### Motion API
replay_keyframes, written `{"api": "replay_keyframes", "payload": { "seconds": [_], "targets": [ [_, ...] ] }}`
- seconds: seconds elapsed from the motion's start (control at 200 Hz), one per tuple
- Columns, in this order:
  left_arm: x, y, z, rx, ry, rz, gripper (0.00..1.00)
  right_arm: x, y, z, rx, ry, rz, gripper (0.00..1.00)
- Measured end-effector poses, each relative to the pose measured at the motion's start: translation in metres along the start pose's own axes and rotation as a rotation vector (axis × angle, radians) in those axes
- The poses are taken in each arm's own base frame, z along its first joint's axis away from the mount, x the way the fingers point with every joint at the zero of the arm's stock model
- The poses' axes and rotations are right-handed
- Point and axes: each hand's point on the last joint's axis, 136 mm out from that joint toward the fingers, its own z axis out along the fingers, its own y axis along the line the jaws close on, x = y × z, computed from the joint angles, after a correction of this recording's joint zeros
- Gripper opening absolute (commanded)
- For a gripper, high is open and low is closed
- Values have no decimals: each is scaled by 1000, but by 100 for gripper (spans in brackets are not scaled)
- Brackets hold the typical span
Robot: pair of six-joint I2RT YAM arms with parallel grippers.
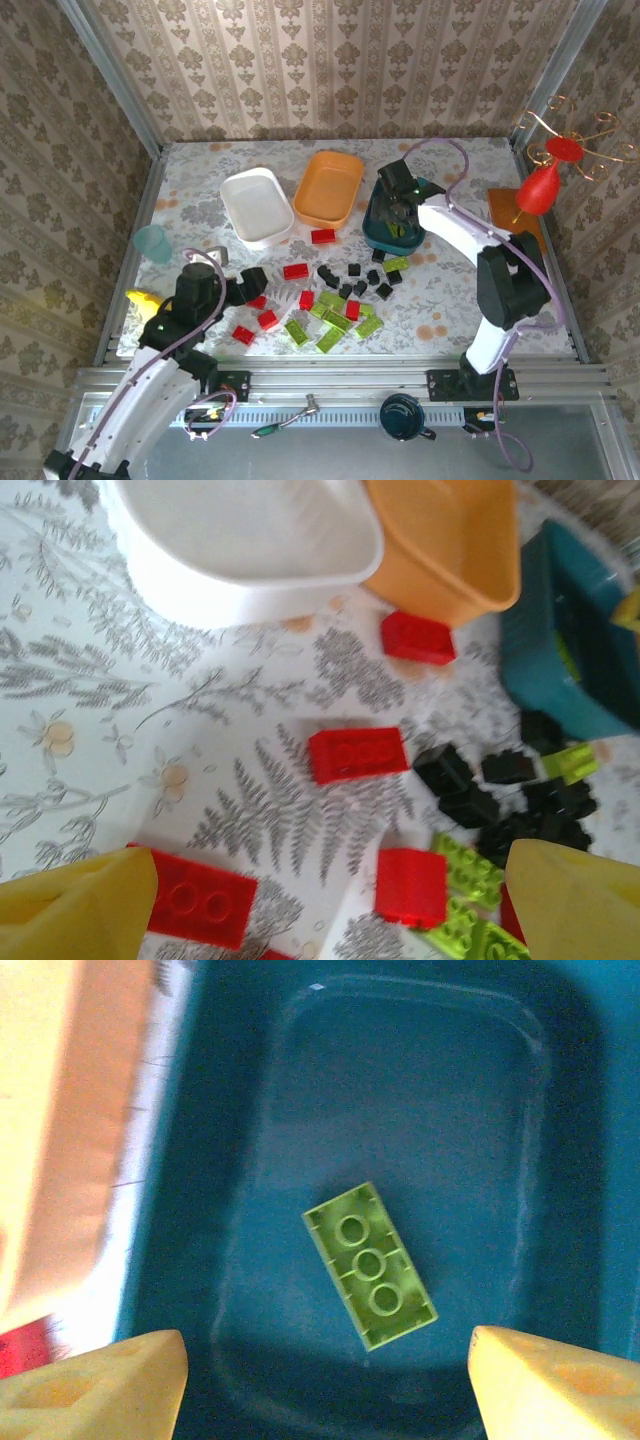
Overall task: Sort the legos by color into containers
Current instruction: Place the lego in the container, then pick up the lego from the bottom-left of the table.
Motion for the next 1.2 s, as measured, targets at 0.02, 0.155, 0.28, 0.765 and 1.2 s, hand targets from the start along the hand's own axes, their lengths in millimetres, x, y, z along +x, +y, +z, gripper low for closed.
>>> {"api": "replay_keyframes", "payload": {
  "seconds": [0.02, 0.155, 0.28, 0.765, 1.2],
  "targets": [
    [4, 1, 1, -11, 13, 3, 90, 1, 3, -6, -11, -9, -6, 76],
    [31, 9, 8, -109, 99, 38, 84, 18, 24, -41, -87, -52, -58, 76],
    [50, 23, 10, -216, 148, 56, 80, 45, 28, -47, -109, -35, -99, 76],
    [101, 56, -10, -528, 281, 145, 82, 86, -5, -58, -108, -31, -72, 77],
    [131, 66, -9, -522, 386, 72, 77, 76, -17, -72, -111, -90, -38, 78]
  ]
}}
